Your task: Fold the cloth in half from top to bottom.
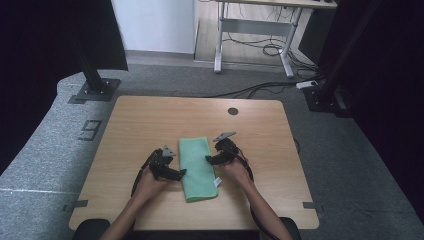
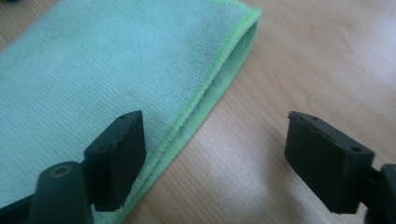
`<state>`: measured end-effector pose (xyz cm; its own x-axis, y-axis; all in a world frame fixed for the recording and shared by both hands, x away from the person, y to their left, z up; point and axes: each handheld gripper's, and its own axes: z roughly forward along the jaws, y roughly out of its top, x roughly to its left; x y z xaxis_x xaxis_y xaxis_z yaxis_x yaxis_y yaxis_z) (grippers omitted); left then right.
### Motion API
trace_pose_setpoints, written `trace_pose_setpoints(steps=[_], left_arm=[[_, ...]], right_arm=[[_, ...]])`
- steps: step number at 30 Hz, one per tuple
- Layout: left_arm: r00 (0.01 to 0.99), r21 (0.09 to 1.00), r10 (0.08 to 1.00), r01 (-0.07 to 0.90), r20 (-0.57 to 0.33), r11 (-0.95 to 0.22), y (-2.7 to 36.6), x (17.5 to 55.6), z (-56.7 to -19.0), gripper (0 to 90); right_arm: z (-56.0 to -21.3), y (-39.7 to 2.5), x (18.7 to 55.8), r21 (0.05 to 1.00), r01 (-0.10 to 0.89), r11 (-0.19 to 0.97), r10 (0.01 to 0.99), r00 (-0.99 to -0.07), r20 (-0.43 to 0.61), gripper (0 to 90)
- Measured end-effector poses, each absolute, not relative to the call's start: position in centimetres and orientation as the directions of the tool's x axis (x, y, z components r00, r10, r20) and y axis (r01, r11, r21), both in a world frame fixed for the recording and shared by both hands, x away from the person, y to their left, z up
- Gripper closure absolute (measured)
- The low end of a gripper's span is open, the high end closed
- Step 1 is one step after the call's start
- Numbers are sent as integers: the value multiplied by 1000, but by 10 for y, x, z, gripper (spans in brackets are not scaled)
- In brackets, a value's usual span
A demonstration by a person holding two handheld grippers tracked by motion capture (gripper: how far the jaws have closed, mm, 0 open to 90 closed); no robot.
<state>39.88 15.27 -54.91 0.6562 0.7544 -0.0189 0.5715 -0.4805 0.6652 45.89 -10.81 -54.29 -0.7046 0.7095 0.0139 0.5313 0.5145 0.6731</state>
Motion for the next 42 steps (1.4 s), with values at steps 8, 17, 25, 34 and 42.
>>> trace_pose_setpoints(steps=[8,17,25,34,42], left_arm=[[674,662,739,563,-20,-495,158,402,-549,0],[667,662,745,566,-18,-491,157,401,-549,0],[665,662,746,568,-18,-490,156,401,-549,0],[664,662,747,568,-18,-489,156,401,-549,0],[664,662,747,568,-18,-489,156,401,-549,0]], right_arm=[[-544,-115,442,668,539,512,709,-705,25,189],[-535,-116,452,679,549,487,717,-695,48,218],[-521,-113,480,700,551,454,724,-686,70,367],[-531,-100,505,666,561,492,722,-690,48,510],[-536,-99,507,654,561,507,707,-705,57,611]])
